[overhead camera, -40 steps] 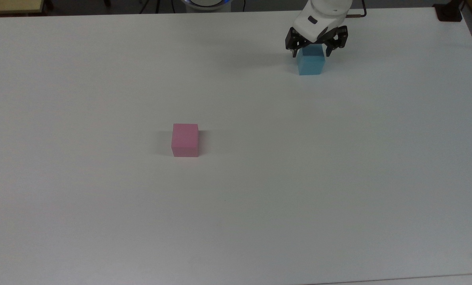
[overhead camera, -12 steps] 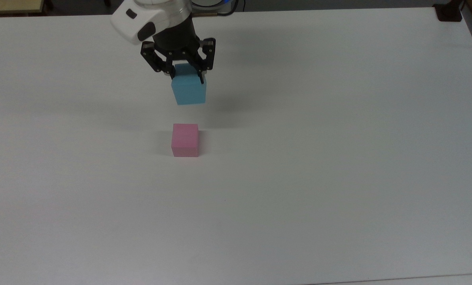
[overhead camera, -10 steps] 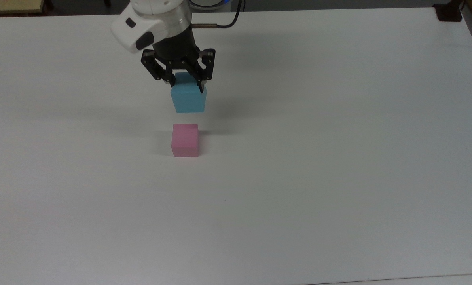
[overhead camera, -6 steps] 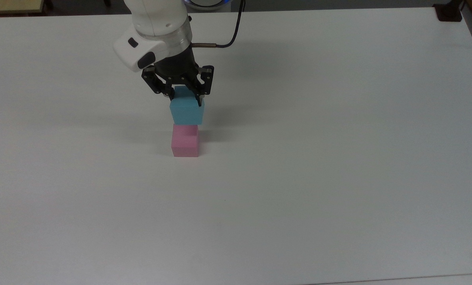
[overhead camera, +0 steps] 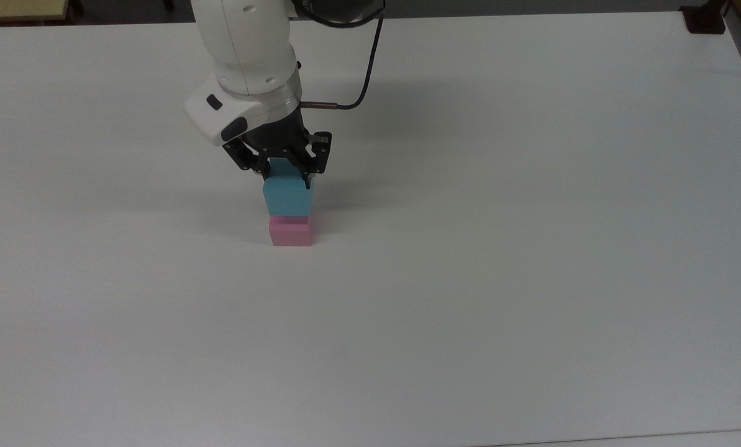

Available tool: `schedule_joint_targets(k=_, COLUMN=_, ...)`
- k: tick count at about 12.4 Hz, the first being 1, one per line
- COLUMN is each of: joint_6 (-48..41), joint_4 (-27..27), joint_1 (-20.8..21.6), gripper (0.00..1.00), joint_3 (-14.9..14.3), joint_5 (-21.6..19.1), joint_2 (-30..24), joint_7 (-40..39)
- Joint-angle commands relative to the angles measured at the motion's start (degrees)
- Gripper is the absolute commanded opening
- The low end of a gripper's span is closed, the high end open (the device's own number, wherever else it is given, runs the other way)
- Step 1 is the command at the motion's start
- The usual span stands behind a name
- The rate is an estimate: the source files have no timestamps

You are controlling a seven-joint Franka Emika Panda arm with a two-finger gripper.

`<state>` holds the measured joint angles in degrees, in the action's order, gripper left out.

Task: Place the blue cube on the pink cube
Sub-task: 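Lower the light-blue cube onto the top of the pink cube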

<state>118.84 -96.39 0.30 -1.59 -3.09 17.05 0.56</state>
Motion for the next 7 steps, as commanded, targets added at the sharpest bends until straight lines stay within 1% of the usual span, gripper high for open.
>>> schedule_joint_targets(k=1, joint_6=1.83, joint_4=1.03, joint_1=1.11, gripper=0.27, joint_3=-0.78, joint_5=2.12, joint_2=1.75, joint_7=3.21)
schedule_joint_targets(k=2, joint_6=1.84, joint_4=0.94, joint_1=1.02, gripper=0.27, joint_3=-0.78, joint_5=3.00, joint_2=1.84, joint_7=3.39)
schedule_joint_targets(k=7, joint_6=1.92, joint_4=0.24, joint_1=1.02, gripper=0.27, joint_3=-0.78, joint_5=3.53, joint_2=2.55, joint_7=3.39)
